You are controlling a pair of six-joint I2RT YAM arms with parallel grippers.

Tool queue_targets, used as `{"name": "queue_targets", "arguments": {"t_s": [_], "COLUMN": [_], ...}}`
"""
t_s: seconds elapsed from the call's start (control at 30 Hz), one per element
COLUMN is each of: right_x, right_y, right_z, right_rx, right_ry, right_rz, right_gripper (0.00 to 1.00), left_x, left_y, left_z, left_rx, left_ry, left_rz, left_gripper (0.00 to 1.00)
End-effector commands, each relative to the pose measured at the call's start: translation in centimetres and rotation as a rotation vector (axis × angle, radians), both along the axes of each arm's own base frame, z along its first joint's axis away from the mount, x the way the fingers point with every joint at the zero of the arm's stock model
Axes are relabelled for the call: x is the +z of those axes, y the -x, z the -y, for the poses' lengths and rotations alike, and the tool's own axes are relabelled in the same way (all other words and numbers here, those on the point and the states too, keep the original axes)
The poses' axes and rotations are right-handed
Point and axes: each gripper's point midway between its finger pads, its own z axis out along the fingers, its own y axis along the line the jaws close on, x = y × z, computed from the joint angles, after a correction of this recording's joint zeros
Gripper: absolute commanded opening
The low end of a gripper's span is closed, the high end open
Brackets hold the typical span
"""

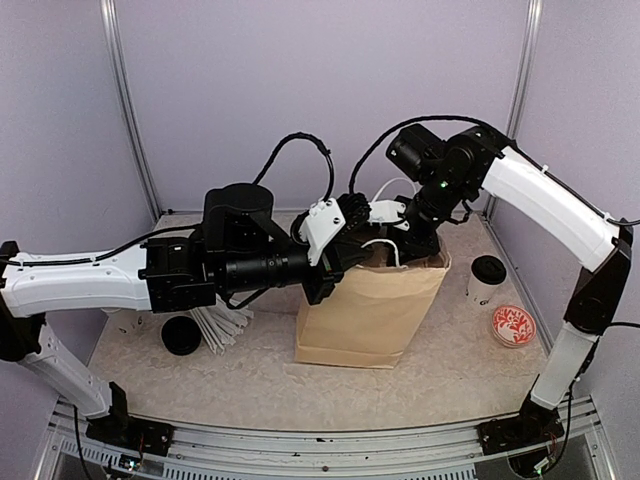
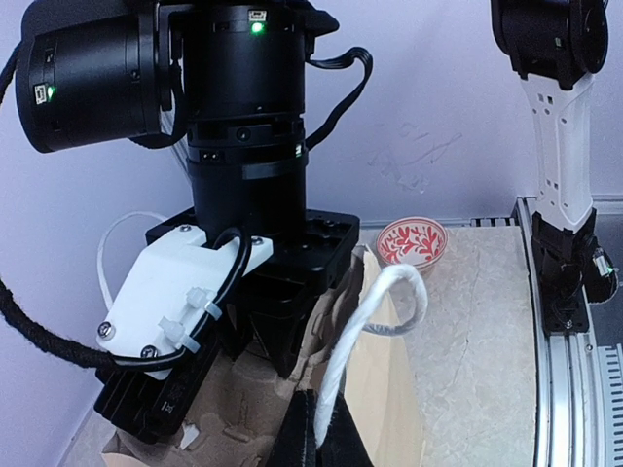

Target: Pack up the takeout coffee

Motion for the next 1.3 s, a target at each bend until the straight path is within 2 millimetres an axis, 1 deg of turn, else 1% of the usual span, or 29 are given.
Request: {"name": "queue_targets", "arguments": {"t_s": [0.0, 0.17, 0.23, 0.27, 0.33, 0.43, 0.63, 0.8, 0.87, 0.97, 1.03, 1.07, 1.13, 1.17, 1.2, 1.27], "right_x": [0.1, 0.1, 0.1, 0.3, 0.8, 1.2, 0.2, -0.8, -0.5, 0.4, 0.2, -0.2, -1.1, -1.6, -2.0, -2.6], "right_y": [1.8, 3.2, 3.9, 4.3, 5.1, 6.1, 7.6, 8.2, 8.2, 8.3, 8.6, 8.6, 8.6, 8.5, 8.3, 8.0], "right_z": [0.0, -1.4, -2.0, -2.3, -2.9, -3.7, -4.4, -4.4, -4.4, -4.5, -4.5, -4.5, -4.3, -4.1, -3.9, -3.4], "right_rx": [0.038, 0.085, 0.11, 0.125, 0.155, 0.185, 0.22, 0.237, 0.246, 0.267, 0.275, 0.271, 0.264, 0.261, 0.256, 0.25], "right_ry": [-0.017, -0.06, -0.077, -0.089, -0.12, -0.158, -0.186, -0.179, -0.19, -0.211, -0.212, -0.205, -0.182, -0.165, -0.147, -0.117], "right_rz": [-0.038, -0.092, -0.109, -0.116, -0.135, -0.173, -0.264, -0.307, -0.302, -0.281, -0.294, -0.306, -0.317, -0.316, -0.31, -0.295], "right_gripper": [0.14, 0.14, 0.14, 0.14, 0.15, 0.15, 0.14, 0.12, 0.12, 0.12, 0.12, 0.12, 0.12, 0.12, 0.12, 0.12], "left_x": [0.3, -1.8, -2.3, -2.4, -3.4, -4.1, -4.9, -5.3, -5.5, -5.2, -5.1, -5.1, -4.9, -4.6, -3.9, -1.8], "left_y": [0.2, 0.4, 0.5, 0.5, 0.7, 1.0, 1.1, 0.9, 0.8, 0.9, 0.9, 0.9, 1.0, 1.3, 1.8, 3.3], "left_z": [-0.4, -0.1, 0.0, 0.0, -0.1, -0.2, -0.6, -1.1, -1.3, -1.5, -1.6, -1.7, -1.7, -1.6, -1.5, -1.2], "left_rx": [0.017, 0.031, 0.042, 0.049, 0.055, 0.065, 0.084, 0.114, 0.123, 0.129, 0.138, 0.144, 0.158, 0.16, 0.158, 0.146], "left_ry": [0.014, -0.047, -0.063, -0.069, -0.111, -0.139, -0.173, -0.192, -0.201, -0.196, -0.196, -0.2, -0.208, -0.208, -0.202, -0.179], "left_rz": [0.006, -0.006, -0.002, 0.002, -0.001, 0.009, 0.01, 0.018, 0.022, 0.026, 0.033, 0.038, 0.052, 0.062, 0.077, 0.105], "left_gripper": [0.0, 0.0, 0.0, 0.0, 0.0, 0.01, 0.01, 0.01, 0.01, 0.02, 0.05, 0.09, 0.2, 0.29, 0.36, 0.44]}}
